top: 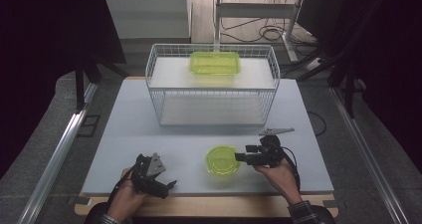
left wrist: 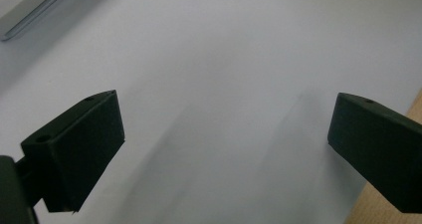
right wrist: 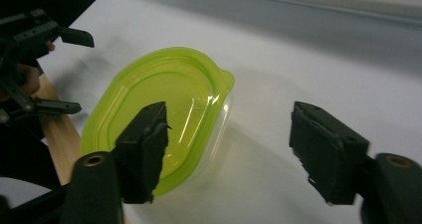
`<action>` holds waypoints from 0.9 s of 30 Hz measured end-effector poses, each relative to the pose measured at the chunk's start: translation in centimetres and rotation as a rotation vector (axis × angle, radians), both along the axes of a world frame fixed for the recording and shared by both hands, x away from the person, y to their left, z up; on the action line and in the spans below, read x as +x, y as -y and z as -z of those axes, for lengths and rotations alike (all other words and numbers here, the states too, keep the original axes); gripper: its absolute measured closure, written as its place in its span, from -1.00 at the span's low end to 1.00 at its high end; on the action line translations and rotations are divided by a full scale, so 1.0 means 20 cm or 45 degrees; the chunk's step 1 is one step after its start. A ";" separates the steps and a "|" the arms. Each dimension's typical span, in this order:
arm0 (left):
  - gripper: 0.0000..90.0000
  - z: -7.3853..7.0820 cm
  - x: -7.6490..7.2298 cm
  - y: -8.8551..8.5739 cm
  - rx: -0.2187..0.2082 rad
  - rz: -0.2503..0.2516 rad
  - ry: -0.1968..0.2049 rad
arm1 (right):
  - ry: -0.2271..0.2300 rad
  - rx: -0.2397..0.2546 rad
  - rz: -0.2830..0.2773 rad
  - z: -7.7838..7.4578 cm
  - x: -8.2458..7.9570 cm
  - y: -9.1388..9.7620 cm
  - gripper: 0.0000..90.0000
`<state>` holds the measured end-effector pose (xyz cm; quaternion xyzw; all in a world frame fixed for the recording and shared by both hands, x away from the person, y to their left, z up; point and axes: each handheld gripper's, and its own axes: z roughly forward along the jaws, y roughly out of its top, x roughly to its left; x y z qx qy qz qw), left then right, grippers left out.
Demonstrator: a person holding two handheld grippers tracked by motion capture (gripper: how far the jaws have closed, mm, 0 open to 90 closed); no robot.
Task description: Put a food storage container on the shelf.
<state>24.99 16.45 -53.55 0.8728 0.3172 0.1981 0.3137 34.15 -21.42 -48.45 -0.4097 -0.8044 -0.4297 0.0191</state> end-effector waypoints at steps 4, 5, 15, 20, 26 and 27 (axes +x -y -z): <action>-0.97 0.00 0.00 0.00 0.005 0.005 -0.001 | -0.078 0.043 -0.008 0.02 0.03 -0.01 -0.02; -0.97 0.00 0.00 0.00 0.006 0.006 -0.002 | -0.098 0.056 -0.009 0.02 0.04 -0.01 0.03; -0.97 0.01 0.00 0.01 0.013 0.015 -0.008 | -0.268 0.146 -0.037 0.06 0.09 -0.02 0.50; -0.97 0.01 0.00 0.01 0.014 0.018 -0.009 | -0.364 0.191 -0.035 0.06 0.10 -0.02 0.76; -0.97 0.01 0.00 0.01 0.016 0.019 -0.009 | -0.408 0.208 -0.043 0.05 0.10 -0.03 0.80; -0.97 0.01 0.00 0.01 0.015 0.019 -0.009 | -0.410 0.210 -0.043 0.05 0.10 -0.03 0.80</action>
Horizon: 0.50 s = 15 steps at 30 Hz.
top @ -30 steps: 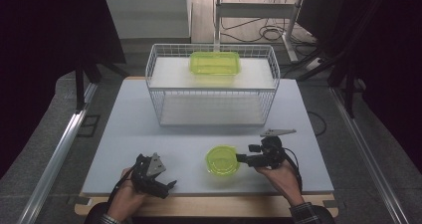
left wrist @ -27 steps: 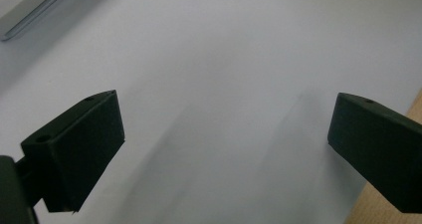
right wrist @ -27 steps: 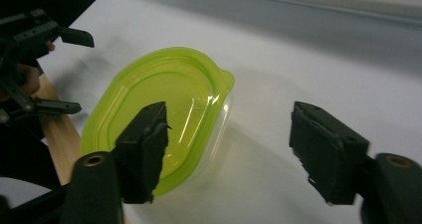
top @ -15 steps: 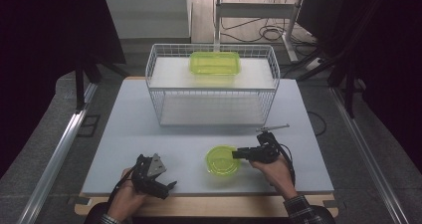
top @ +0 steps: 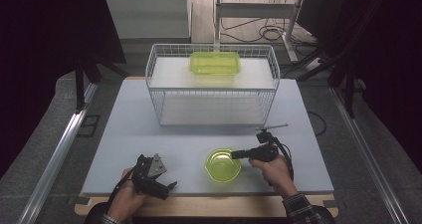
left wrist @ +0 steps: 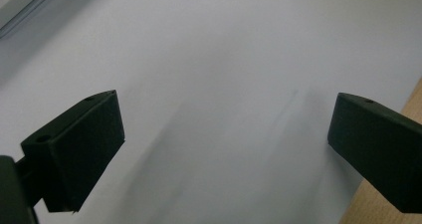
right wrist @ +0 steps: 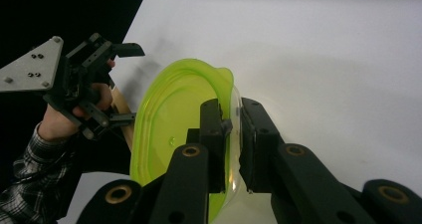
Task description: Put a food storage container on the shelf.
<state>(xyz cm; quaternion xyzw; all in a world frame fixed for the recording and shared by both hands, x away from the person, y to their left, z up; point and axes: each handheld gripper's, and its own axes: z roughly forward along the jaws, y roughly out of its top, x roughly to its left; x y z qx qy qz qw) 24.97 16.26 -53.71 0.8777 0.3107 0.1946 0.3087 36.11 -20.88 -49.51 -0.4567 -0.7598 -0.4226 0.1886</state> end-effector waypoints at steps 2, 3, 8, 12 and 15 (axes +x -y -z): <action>-0.97 0.00 0.00 0.00 0.001 -0.001 -0.001 | -0.001 0.003 0.003 0.00 0.00 0.00 0.80; -0.97 0.00 0.00 0.00 0.001 -0.001 0.000 | -0.002 0.010 0.005 0.00 0.00 0.00 0.80; -0.97 0.00 0.00 0.00 -0.002 -0.004 0.001 | -0.011 0.054 0.035 -0.01 0.01 0.02 0.80; -0.97 0.00 0.00 0.00 -0.011 -0.009 0.000 | -0.003 0.092 0.053 -0.03 0.02 0.04 0.80; -0.97 -0.01 0.00 -0.01 -0.017 -0.011 -0.003 | 0.001 0.112 0.067 -0.05 0.02 0.05 0.80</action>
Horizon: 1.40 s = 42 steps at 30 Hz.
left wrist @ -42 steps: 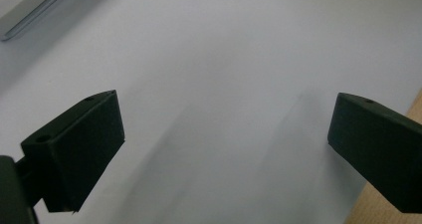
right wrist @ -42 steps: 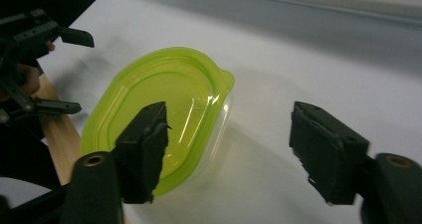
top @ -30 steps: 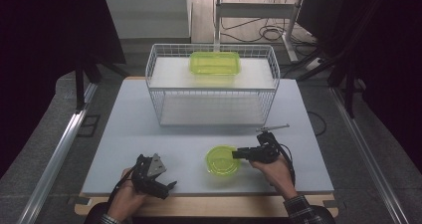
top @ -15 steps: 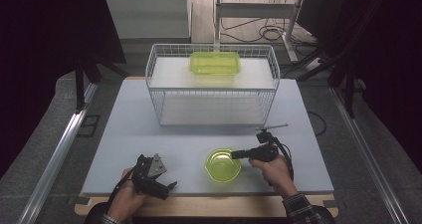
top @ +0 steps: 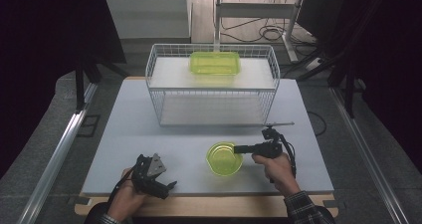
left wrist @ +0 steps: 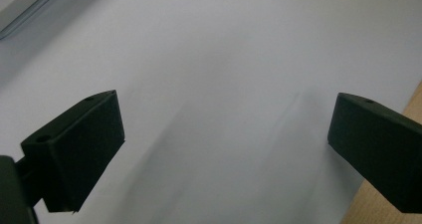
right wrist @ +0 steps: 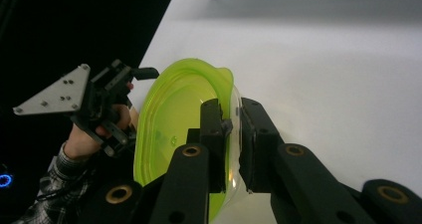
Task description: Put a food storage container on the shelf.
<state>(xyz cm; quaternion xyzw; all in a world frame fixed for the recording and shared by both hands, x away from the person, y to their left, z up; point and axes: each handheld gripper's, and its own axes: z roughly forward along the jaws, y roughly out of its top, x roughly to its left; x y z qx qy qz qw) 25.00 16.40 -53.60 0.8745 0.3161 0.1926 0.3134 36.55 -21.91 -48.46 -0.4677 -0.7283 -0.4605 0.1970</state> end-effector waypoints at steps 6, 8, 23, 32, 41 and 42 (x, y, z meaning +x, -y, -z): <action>-0.97 0.00 0.00 0.00 -0.011 -0.008 -0.012 | 0.017 0.019 0.018 -0.04 0.01 0.01 0.80; -0.97 0.00 0.00 0.00 -0.016 -0.012 -0.014 | 0.026 0.027 0.022 -0.05 0.01 0.01 0.80; -0.97 0.00 0.00 0.00 -0.011 -0.009 -0.017 | 0.061 0.086 0.043 -0.14 0.05 0.01 0.80; -0.97 0.00 0.00 0.00 -0.004 -0.008 -0.020 | 0.087 0.114 0.052 -0.21 0.08 0.00 0.80; -0.97 0.00 0.00 0.00 -0.003 -0.008 -0.020 | 0.111 0.130 0.061 -0.27 0.10 -0.01 0.80; -0.97 0.00 0.00 0.00 -0.003 -0.008 -0.020 | 0.114 0.131 0.061 -0.28 0.10 -0.01 0.80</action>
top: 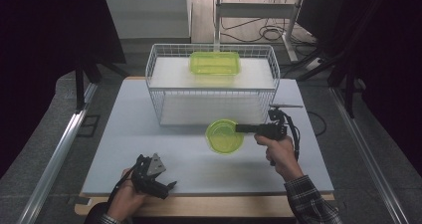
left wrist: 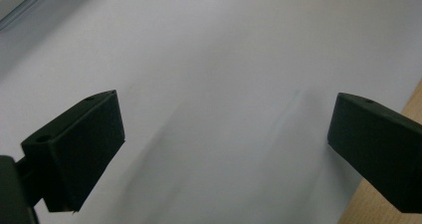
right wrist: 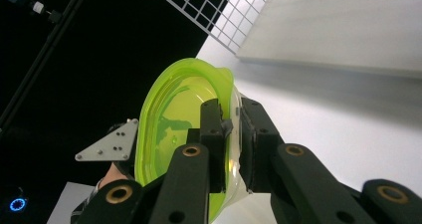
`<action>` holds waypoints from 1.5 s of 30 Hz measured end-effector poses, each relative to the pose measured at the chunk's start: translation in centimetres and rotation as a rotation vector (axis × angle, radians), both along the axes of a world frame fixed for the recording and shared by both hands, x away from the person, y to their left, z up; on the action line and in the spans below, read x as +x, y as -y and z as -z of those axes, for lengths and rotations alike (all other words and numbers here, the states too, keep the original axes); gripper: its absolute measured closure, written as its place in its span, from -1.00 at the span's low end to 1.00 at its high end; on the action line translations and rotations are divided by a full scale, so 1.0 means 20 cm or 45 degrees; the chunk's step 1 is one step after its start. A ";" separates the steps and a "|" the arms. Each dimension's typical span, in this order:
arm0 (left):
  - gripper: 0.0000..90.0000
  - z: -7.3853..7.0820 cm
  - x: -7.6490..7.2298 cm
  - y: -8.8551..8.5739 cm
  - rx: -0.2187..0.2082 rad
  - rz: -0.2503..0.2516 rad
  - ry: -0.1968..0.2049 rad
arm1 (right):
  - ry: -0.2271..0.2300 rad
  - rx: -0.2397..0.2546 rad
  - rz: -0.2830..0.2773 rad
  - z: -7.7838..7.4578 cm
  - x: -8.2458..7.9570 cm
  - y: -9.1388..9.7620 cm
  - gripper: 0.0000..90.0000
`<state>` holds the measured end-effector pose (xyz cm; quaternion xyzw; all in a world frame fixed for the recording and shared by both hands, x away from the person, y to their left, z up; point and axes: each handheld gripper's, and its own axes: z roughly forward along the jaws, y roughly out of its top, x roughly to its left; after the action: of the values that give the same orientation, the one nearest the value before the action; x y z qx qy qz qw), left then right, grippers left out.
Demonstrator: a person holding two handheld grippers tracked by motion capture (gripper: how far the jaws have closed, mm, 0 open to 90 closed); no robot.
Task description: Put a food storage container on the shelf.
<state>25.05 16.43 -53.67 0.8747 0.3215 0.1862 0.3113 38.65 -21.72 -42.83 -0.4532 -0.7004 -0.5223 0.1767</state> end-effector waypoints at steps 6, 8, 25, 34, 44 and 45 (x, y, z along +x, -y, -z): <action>-0.97 0.00 0.00 0.00 0.000 0.000 0.000 | 0.026 0.011 0.008 -0.06 0.03 -0.01 0.80; -0.97 0.00 0.00 0.00 0.001 0.000 -0.001 | 0.033 0.012 0.011 -0.08 0.04 -0.02 0.80; -0.97 0.00 0.00 0.00 -0.001 -0.001 -0.001 | 0.083 0.045 0.034 -0.22 0.11 -0.06 0.80; -0.97 0.00 0.00 0.00 -0.011 -0.006 -0.007 | 0.112 0.064 0.048 -0.32 0.15 -0.08 0.80; -0.97 -0.01 0.01 -0.02 -0.061 -0.027 -0.029 | 0.118 0.085 0.076 -0.39 0.19 -0.09 0.80; -0.97 -0.01 0.01 -0.02 -0.068 -0.030 -0.033 | 0.120 0.085 0.078 -0.40 0.19 -0.09 0.80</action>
<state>25.25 16.90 -53.46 0.8646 0.3404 0.1700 0.3281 42.48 -19.98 -34.85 -0.4431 -0.6759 -0.5715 0.1424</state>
